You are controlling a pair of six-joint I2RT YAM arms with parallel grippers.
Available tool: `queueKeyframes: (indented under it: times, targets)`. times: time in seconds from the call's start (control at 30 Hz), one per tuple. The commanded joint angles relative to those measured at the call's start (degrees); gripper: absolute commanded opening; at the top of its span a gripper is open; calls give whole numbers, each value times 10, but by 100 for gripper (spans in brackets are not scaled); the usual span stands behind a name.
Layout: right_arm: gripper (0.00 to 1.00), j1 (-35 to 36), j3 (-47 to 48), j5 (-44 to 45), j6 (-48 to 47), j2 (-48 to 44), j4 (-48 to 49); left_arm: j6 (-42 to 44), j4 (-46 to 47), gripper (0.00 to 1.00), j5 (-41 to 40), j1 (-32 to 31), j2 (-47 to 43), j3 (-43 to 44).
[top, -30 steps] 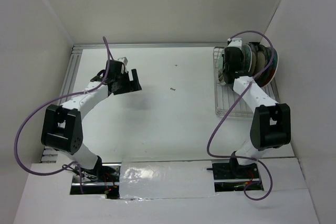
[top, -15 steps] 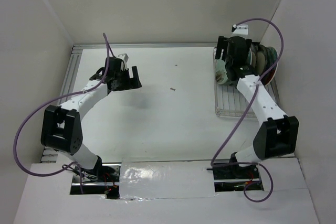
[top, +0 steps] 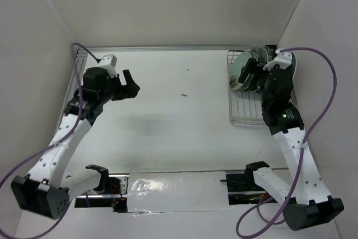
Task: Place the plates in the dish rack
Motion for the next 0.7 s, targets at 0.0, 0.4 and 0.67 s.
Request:
queueKeyframes:
  times: [0.0, 0.4, 0.67]
  targets:
    - [99, 0, -47, -16, 29, -51, -63, 15, -33, 99, -48, -3, -81, -41]
    - [99, 0, -149, -12, 52, -167, -102, -8, -77, 99, -56, -3, -224, -157]
    - [99, 0, -174, -11, 57, -195, -108, -8, -78, 99, -100, -27, -250, -168]
